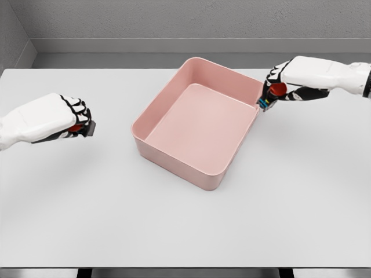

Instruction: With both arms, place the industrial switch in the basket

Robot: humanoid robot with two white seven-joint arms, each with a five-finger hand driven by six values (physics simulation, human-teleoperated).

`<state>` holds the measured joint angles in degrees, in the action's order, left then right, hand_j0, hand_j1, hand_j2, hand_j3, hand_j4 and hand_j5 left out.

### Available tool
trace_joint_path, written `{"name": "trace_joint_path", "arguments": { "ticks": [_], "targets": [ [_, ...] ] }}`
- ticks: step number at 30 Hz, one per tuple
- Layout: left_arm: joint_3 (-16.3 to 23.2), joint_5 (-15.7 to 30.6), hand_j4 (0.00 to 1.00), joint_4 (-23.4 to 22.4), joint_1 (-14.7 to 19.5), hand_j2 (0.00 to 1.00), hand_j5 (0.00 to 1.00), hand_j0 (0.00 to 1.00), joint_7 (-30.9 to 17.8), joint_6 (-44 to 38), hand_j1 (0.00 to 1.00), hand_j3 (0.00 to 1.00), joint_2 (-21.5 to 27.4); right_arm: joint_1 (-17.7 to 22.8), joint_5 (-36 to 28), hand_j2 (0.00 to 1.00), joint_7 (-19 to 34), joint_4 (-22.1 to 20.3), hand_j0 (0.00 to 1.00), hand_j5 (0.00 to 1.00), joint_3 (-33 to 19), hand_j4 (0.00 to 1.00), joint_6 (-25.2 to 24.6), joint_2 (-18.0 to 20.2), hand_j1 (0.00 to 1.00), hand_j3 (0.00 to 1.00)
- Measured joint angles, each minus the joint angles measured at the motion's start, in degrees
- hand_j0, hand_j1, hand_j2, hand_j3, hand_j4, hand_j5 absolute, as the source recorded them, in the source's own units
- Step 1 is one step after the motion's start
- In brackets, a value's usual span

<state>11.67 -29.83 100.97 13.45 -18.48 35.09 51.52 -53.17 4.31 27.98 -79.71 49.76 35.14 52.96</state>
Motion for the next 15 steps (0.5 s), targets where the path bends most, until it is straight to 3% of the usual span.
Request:
{"name": "trace_joint_path", "arguments": {
  "ticks": [4, 8, 15],
  "targets": [
    [1.84, -0.21, 0.28, 0.01, 1.85, 0.28, 0.28, 0.28, -0.02, 0.00, 0.28, 0.28, -1.22, -0.18, 0.04, 0.48, 0.06, -0.12, 0.48, 0.48, 0.08, 0.48, 0.01, -0.98, 0.48, 0.48],
    [4.83, -0.52, 0.28, -0.06, 5.80, 0.28, 0.28, 0.28, -0.18, 0.05, 0.28, 0.28, -3.19, -0.97, 0.05, 0.48, 0.08, -0.16, 0.48, 0.48, 0.28, 0.48, 0.02, -2.41, 0.48, 0.48],
    [6.95, -0.69, 0.28, -0.02, 7.73, 0.28, 0.28, 0.28, -0.49, 0.03, 0.28, 0.28, -5.80, -1.32, 0.05, 0.48, 0.23, -0.09, 0.48, 0.48, 0.64, 0.48, 0.01, -5.04, 0.48, 0.48]
  ]
}}
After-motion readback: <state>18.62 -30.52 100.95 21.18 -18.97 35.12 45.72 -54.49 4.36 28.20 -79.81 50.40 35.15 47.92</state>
